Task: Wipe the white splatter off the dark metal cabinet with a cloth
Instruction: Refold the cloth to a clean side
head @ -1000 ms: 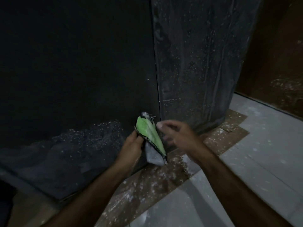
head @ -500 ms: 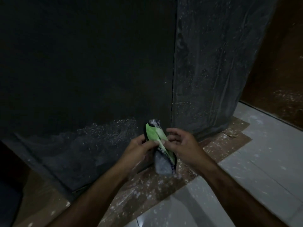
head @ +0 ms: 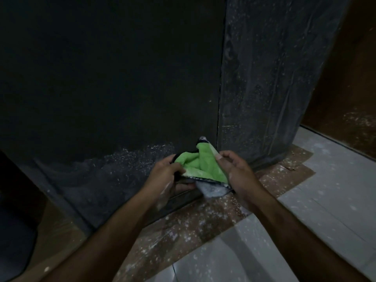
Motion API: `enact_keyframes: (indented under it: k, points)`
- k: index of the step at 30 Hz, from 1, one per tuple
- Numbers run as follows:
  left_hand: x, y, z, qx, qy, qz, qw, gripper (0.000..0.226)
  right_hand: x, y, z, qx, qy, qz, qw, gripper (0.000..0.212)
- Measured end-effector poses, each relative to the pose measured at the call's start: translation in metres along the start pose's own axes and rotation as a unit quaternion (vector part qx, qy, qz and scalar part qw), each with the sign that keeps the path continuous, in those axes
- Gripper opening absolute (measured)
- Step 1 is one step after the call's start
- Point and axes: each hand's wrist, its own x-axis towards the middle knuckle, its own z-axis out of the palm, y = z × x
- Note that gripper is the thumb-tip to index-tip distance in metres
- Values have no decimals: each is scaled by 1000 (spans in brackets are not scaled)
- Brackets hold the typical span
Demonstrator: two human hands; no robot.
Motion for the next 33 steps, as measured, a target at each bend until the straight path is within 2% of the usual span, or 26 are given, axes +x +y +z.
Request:
enact_keyframes:
  k: [4,6,8,12,14,16,18,20,22,25,27,30,33]
  points:
    - [-3,0,6,-58,-40,-30,997,32,-5,-10,2,109,-31,59,992,33]
    - [-5,-1,9,-27,-52,-41,997,47,-8,-15,1,151,-64,87,983,32]
    - [-7,-5,13,10,-34,-31,999,58,-9,-15,-1,99,-92,68,989,37]
    - [-7,-14,15,33,16,1,999,49,-13,-13,-4,-15,-132,13,991,50]
    - [-3,-14,11,33,46,-8,998,49,-11,-12,-6,-63,-105,-13,992,48]
    - [-2,-13,9,35,64,-21,997,39,-5,-10,-9,-95,-69,-43,992,36]
    - [-2,-11,7,2,44,-32,999,38,-2,-9,-12,-62,-52,-41,996,27]
    - [-7,-7,7,-76,-28,-53,995,38,-2,-8,-12,-41,-61,-38,997,28]
    - [-14,-5,11,-107,-83,-69,988,35,-4,-7,-10,-57,-79,-55,994,32]
    - [-9,-14,11,-59,-37,-31,997,45,-6,-3,-7,-36,-106,-38,993,29]
    - [-5,-16,6,-49,-6,-17,999,39,-4,-3,-12,-64,-82,-36,994,23]
    - [-5,-14,1,-73,-22,-24,997,34,-3,-3,-18,-140,-55,-60,987,17]
    - [-5,-13,3,-129,-33,-40,990,36,-12,-5,-16,-122,-150,-10,981,31]
